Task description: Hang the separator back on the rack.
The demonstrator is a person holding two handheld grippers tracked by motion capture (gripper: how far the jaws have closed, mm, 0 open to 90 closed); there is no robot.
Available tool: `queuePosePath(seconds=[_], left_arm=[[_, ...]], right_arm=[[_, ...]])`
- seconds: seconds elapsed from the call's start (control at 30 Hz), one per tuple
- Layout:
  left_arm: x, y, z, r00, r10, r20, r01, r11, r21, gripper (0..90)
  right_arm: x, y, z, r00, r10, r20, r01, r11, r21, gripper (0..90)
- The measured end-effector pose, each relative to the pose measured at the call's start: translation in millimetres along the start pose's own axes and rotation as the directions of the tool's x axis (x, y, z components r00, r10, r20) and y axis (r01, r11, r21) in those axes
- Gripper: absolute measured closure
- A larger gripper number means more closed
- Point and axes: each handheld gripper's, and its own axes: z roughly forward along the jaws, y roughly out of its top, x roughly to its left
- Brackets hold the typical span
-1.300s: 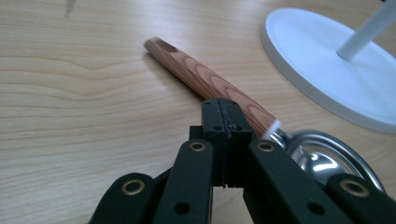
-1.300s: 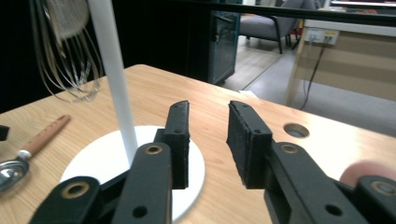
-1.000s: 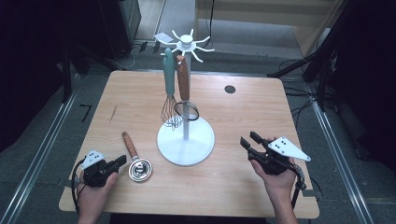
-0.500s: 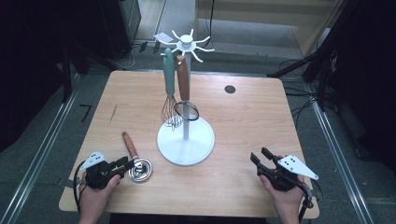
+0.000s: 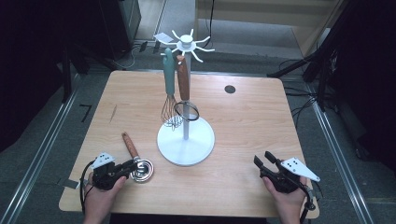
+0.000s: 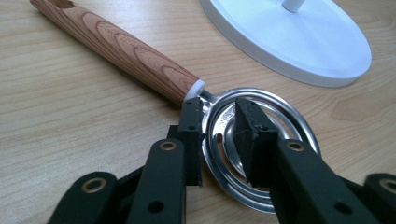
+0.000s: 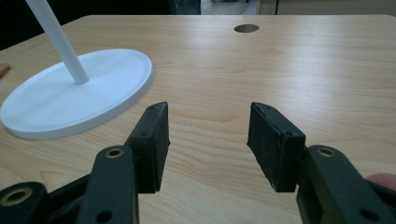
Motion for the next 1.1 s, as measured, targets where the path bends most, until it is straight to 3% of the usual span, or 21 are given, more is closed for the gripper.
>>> queuePosePath(seconds=[0.23, 0.67, 1.1], left_arm=[[-5.5, -0.9, 4.6, 0.9998, 0.016, 0.015, -0.016, 0.9995, 0.028, 80.3], [-22.0, -2.0, 12.6, 0.9983, 0.040, 0.043, -0.043, 0.9973, 0.059, 81.3], [-56.8, -6.4, 25.3, 0.9934, 0.067, 0.093, -0.075, 0.9937, 0.083, 79.9]], right_arm=[[0.4, -2.1, 4.1, 1.0000, -0.006, 0.002, 0.006, 1.000, 0.007, 49.0], [2.3, -2.2, 5.6, 1.0000, -0.002, -0.004, 0.002, 1.000, 0.013, 49.0], [4.1, -2.6, 7.2, 0.9999, -0.008, -0.013, 0.008, 1.000, 0.017, 49.1]])
